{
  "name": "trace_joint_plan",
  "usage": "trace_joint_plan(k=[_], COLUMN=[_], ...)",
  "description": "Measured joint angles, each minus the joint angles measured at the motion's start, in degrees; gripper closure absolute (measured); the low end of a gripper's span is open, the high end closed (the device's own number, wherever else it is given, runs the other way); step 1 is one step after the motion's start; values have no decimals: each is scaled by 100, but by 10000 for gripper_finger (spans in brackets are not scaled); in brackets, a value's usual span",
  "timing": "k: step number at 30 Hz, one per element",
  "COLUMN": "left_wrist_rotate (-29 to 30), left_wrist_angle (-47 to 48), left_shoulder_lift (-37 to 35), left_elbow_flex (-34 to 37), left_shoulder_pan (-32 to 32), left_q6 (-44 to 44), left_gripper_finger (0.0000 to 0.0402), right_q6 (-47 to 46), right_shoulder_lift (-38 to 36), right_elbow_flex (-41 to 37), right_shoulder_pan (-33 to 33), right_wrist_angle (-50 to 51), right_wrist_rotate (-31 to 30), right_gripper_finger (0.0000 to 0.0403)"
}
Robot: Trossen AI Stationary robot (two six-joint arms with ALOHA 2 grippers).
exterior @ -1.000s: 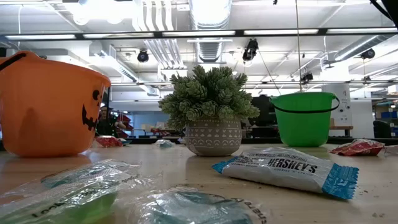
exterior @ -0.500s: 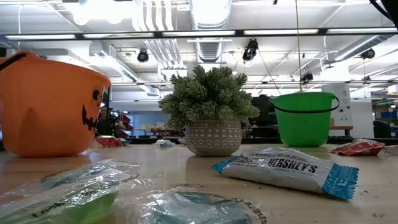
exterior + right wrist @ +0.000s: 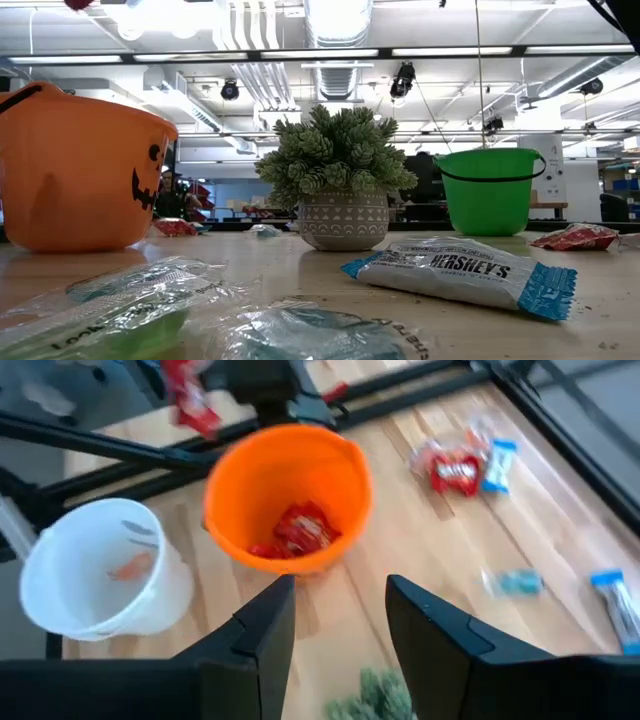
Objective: Sort candy
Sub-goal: Put the red candy into the orange bucket
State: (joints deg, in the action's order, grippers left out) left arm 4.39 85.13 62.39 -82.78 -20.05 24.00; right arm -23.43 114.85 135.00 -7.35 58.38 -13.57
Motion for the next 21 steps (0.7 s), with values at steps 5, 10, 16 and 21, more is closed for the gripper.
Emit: trace_joint_plan(k=[5, 10, 16, 21], left_wrist_rotate=[26, 199, 257, 259], left_wrist_angle=[416, 478, 488, 488], left_shoulder_lift=[-94, -147, -264, -414], left_elbow_flex=[2, 109, 402, 724], left_shoulder_pan=[0, 0, 0, 0], left_q6=[-310, -645, -780, -862], left_gripper_finger=[398, 383, 322, 276], right_q6=[-756, -1429, -2026, -2556], right_shoulder_lift=[-2, -4, -4, -4], right_elbow_flex=[0, 0, 0, 0], right_shoulder_pan=[43, 21, -115, -250], right_wrist_angle=[673, 1611, 2237, 3030], right_wrist_rotate=[-17, -44, -299, -300], right_gripper_finger=[265, 271, 260, 247])
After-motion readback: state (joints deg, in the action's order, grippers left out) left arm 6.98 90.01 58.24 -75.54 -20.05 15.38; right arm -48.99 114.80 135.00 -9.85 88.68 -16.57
